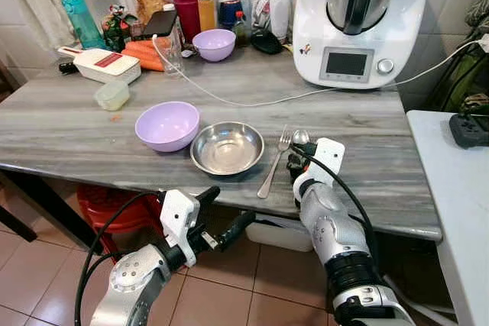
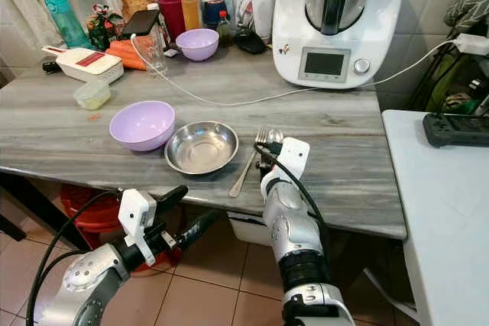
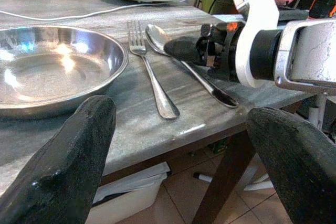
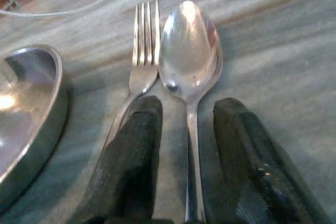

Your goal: Setting the table

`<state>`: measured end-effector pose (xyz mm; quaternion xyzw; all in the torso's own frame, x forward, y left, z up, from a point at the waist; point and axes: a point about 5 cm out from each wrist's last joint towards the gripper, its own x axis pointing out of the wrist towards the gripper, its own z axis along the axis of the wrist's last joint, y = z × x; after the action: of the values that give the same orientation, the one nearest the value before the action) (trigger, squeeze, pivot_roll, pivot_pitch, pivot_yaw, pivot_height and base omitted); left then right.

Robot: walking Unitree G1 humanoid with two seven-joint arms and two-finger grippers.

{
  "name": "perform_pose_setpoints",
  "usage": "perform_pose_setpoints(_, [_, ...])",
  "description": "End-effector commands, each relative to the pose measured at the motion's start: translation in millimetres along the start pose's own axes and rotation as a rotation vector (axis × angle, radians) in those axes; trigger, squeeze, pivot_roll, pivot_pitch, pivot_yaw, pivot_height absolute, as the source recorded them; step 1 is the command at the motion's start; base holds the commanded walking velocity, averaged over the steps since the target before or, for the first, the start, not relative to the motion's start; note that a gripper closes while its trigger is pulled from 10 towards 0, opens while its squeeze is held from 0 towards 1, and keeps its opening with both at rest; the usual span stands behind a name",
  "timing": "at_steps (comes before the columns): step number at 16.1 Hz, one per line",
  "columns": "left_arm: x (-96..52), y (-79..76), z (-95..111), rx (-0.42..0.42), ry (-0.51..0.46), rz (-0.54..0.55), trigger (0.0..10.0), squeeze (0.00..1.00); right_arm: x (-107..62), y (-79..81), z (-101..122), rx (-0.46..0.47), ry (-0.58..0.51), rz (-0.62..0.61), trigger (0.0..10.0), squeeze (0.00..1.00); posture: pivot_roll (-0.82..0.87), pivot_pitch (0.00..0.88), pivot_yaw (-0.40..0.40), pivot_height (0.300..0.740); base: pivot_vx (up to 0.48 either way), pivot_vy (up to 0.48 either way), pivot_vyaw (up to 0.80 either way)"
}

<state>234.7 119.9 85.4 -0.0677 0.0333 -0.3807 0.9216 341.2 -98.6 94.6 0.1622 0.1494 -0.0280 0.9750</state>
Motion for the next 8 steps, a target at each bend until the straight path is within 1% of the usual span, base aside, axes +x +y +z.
perform_pose_setpoints(1, [1.2,3.2,3.0,0.019,-0.007,0.002,10.0,0.00,-2.3,10.9,21.1,-0.016,-0.090,0.041,10.0,1.00,-0.05,0.000,0.063,0.740,0.000,0.000,0.00])
perform_pose_setpoints(3, [3.6,4.0,6.4,0.019,-0.024,-0.001,10.0,0.00,-7.0,10.4,35.2,-0.035,-0.159,0.055,10.0,1.00,-0.05,0.000,0.061,0.740,0.000,0.000,0.00])
perform_pose_setpoints(4, [5.3,4.5,9.3,0.017,-0.036,-0.006,10.0,0.00,-13.6,5.9,48.2,-0.075,-0.238,0.063,10.0,1.00,-0.05,0.000,0.057,0.740,0.000,0.000,0.00])
perform_pose_setpoints(5, [5.9,5.0,10.3,0.017,-0.039,-0.008,10.0,0.00,-18.0,1.4,53.4,-0.103,-0.275,0.060,10.0,1.00,-0.05,0.000,0.054,0.740,0.000,0.000,0.00])
perform_pose_setpoints(6, [6.4,6.9,11.5,0.018,-0.048,0.002,10.0,0.00,-24.6,-7.5,56.8,-0.135,-0.316,0.055,10.0,1.00,-0.05,0.000,0.055,0.740,0.000,0.000,0.00])
perform_pose_setpoints(7, [6.8,10.9,13.5,0.028,-0.062,0.040,10.0,0.00,-31.7,-20.5,57.2,-0.210,-0.353,0.031,10.0,1.00,-0.05,0.000,0.055,0.740,0.000,0.000,0.00])
perform_pose_setpoints(8, [7.1,16.5,15.3,0.039,-0.077,0.094,10.0,0.00,-38.0,-31.2,55.8,-0.236,-0.367,0.010,10.0,1.00,-0.06,0.000,0.057,0.740,0.000,0.000,0.00])
